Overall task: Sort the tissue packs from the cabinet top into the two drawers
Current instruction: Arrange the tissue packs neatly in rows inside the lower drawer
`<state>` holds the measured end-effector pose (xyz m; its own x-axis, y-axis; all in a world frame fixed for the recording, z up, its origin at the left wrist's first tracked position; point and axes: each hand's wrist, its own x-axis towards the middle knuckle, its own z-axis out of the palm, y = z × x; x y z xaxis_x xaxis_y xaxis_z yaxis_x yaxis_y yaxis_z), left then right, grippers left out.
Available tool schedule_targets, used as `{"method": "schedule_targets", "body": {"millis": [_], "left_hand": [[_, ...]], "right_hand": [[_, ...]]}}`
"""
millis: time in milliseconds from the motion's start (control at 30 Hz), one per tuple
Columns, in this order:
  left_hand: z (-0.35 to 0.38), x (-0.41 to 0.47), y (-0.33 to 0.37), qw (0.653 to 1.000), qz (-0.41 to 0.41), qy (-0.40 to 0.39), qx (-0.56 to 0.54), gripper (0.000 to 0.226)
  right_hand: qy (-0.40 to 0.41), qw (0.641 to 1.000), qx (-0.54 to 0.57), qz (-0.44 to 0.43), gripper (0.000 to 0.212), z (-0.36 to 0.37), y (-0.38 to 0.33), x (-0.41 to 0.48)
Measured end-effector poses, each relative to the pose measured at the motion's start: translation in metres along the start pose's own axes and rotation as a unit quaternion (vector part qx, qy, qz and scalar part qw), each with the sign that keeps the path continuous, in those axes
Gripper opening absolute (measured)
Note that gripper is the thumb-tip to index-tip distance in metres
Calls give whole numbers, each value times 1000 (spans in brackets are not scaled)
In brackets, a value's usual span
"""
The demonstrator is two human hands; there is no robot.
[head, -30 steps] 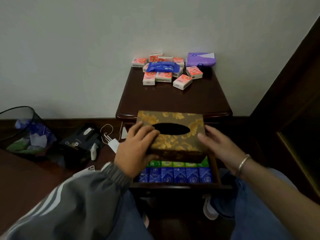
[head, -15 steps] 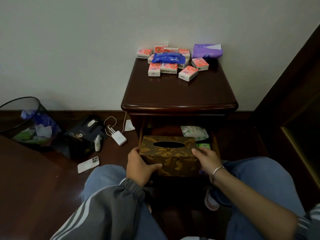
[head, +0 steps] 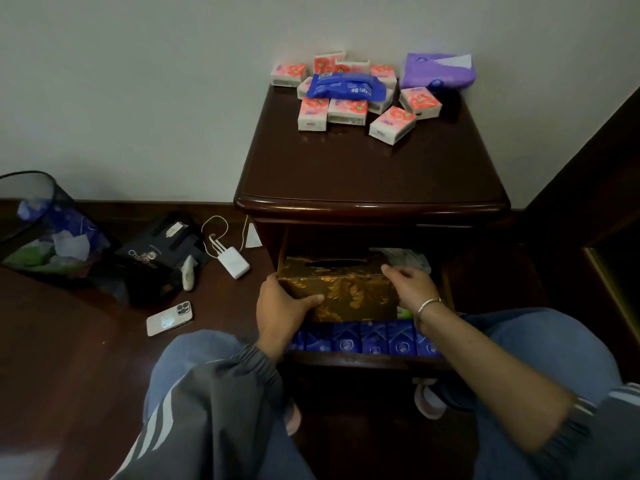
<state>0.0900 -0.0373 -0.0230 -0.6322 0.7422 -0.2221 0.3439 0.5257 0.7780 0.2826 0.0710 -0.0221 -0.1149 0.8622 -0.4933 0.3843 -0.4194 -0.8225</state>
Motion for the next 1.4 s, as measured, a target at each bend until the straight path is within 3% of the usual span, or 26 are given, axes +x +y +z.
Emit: {"method": "schedule_targets", "body": {"millis": [233, 433, 567, 667, 933, 1233, 1400], "left_hand": [[15, 26, 1, 1000, -15, 19, -6, 82], [15, 36, -13, 994, -56, 15, -91, 53], [10, 39, -20, 996, -50, 1, -76, 37], [9, 42, -22, 995, -49, -53, -69, 46], [8, 40, -10, 952, -173, -99, -233, 60], [8, 43, -15, 957, -163, -83, -227, 56], [11, 45, -16, 958, -147, -102, -224, 68]], "right_hand": [[3, 1000, 27, 12, 37, 8, 1, 26], [-15, 999, 36, 14, 37, 9, 8, 35], [-22, 999, 34, -2, 40, 7, 9, 39], [-20, 1000, 11, -14, 44, 7, 9, 41], [4, 1000, 17, -8, 45, 10, 3, 44], [0, 999, 49, 22, 48, 16, 1, 49], [-10, 997, 64, 32, 52, 15, 5, 54]]}}
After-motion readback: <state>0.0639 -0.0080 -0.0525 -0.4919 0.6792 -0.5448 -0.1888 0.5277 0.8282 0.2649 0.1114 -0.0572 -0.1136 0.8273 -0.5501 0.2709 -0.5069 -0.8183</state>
